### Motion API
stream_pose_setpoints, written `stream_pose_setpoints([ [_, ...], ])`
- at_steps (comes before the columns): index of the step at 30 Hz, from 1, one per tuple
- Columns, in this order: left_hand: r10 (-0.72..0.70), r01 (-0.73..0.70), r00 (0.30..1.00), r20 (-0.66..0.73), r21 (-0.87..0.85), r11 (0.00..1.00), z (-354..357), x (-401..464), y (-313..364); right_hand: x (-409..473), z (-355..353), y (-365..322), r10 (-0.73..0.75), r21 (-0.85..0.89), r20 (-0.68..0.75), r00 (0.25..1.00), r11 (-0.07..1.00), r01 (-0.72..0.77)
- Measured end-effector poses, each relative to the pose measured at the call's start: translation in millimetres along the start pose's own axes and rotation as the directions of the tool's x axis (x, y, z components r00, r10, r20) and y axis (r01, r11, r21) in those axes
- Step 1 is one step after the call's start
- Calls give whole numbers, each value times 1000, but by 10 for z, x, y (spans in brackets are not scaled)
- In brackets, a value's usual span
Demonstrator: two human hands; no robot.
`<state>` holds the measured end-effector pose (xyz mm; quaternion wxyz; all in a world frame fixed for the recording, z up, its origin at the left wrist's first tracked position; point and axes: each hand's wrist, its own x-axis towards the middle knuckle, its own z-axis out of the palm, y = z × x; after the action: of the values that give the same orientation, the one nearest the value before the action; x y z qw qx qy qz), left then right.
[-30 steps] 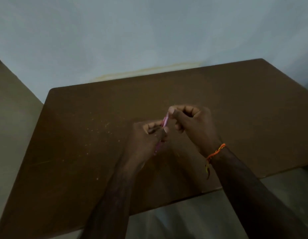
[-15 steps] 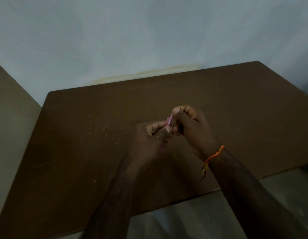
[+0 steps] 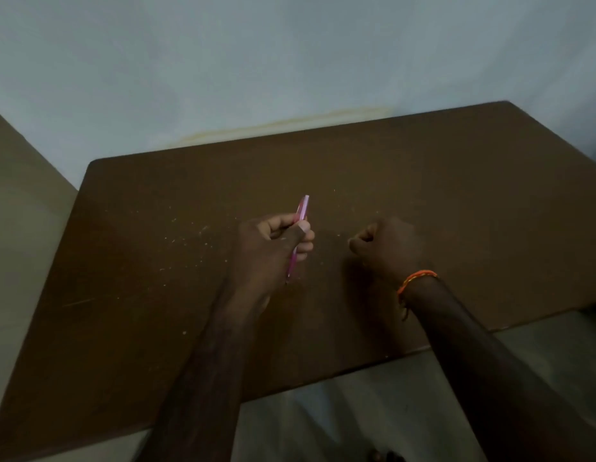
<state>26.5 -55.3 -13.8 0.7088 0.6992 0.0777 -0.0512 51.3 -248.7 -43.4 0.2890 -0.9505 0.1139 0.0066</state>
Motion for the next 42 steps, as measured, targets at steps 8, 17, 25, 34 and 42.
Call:
stream_pose_setpoints([
  [8,-32,32,999,22,4,999,21,37,-71,31,191,17,41,28,56,998,999,-42],
  [17,-11,11,1000,1,0,1000,19,52,-99,13,90,9,101,151,103,990,982,-116],
  [25,57,-51,994,-93,59,997,43,68,-106,-168,-169,-252,-216,518,107,971,845,131],
  [34,96,-99,992,-83,-30,995,32,86,-86,-357,-16,-444,-328,621,71,942,753,215],
  [42,30,-33,966,-256,-8,999,-168,137,-123,-236,188,-394,-112,275,43,993,957,96],
])
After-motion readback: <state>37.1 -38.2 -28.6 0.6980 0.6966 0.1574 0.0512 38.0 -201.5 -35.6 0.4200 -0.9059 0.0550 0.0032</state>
